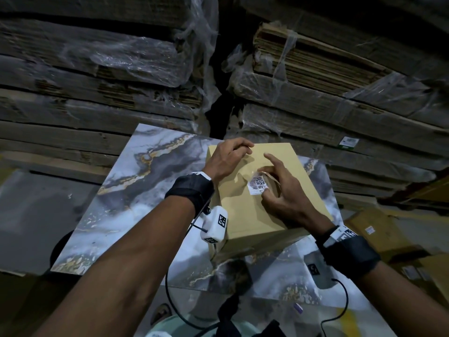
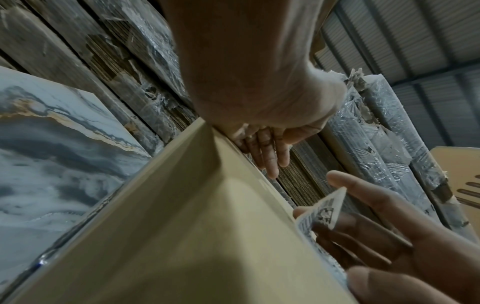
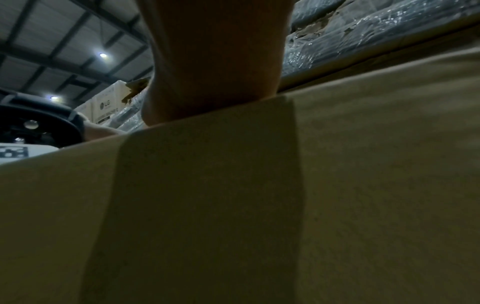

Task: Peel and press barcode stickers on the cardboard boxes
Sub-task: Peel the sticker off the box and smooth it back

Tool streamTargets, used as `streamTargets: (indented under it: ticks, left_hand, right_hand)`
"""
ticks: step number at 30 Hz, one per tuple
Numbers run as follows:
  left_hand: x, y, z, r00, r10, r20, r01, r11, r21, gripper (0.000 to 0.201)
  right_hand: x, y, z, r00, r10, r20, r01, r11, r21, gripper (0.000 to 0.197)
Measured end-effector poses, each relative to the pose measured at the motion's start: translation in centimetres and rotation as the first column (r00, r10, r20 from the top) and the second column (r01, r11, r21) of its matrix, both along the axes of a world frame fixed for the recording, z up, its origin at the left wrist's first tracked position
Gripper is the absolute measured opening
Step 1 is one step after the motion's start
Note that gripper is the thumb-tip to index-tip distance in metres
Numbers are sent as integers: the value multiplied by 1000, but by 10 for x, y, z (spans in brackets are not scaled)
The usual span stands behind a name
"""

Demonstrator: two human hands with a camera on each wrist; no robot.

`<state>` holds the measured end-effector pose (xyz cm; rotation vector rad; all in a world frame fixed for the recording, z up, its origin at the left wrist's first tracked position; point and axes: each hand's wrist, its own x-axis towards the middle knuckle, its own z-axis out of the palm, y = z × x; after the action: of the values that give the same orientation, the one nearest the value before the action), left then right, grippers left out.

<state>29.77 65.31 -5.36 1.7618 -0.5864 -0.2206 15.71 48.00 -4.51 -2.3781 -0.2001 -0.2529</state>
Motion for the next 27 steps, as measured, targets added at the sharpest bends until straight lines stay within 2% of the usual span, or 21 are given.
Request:
streamTargets:
  ticks: [7,12,18,27]
  left_hand:
    - [1,-1,-1,1000,1,-10,-1,1000,2,49]
    - [1,-1,-1,1000,8,-5,-8,1000,15,49]
    - [-1,-1,0,1000,-5,-4,5,1000,20,50]
    - [3,-1,0,998,-55,-3,55,996,73,52]
  right_hand:
    - [6,-2,9,992,-35,121,32,999,26,52]
    - [-8,-4,6,967,-22,255,39,997,-61,40]
    - [-20,4,7,948,-100,302,112,993,-23,41]
    - [-11,9,28,983,-83,164,70,994,88,55]
